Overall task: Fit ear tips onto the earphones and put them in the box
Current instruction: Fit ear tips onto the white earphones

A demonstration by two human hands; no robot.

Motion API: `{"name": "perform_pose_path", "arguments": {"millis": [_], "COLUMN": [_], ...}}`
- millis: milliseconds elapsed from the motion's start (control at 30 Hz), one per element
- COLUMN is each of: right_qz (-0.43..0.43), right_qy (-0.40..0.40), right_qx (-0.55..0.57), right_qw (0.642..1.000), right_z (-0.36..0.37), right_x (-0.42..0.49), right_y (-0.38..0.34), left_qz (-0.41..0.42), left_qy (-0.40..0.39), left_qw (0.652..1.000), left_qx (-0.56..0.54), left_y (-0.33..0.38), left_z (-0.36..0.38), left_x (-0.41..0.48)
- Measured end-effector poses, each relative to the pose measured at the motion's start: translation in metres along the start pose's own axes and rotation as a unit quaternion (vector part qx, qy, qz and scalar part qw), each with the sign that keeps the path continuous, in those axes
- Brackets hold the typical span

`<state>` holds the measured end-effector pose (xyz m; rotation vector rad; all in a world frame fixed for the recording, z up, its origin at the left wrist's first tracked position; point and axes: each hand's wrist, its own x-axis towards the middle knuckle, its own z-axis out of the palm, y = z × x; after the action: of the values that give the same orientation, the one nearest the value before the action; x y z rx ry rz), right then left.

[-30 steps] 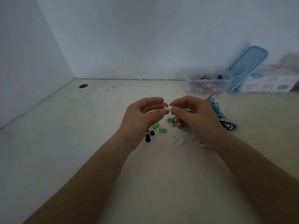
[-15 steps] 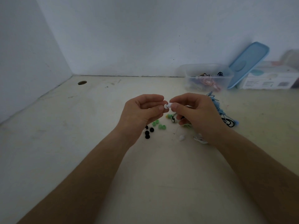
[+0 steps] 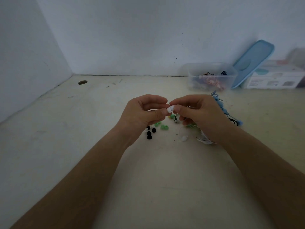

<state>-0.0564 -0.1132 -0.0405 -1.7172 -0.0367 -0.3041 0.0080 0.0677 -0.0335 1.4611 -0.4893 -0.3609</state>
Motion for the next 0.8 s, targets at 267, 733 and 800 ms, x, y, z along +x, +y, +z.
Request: {"name": "perform_pose_path", "arguments": {"millis": [267,733,800], "right_qz": [0.003,0.011,0.01], "right_qy": [-0.005,-0.001,0.001], "right_qx": [0.001,0.017,0.017], "right_qw": [1.0,1.0,1.0], "right_z": [-0.0005,0.0004,0.0004], "right_x": [-0.0005,-0.0018,-0.0019], "right_y": [0.0001,-0.0016,-0.0022], "left_qz": [0.004,0.007,0.007], "left_qy": [0.004,0.017,0.016], "left_qw": [1.0,1.0,1.0], "left_qx": [-0.002,-0.007,-0.006], "left_y": [-0.0017,-0.0015,-0.0023], "left_z": [0.0015,0.0027,0.0021], "left_x": [0.0004,-0.0008,-0.0001]}}
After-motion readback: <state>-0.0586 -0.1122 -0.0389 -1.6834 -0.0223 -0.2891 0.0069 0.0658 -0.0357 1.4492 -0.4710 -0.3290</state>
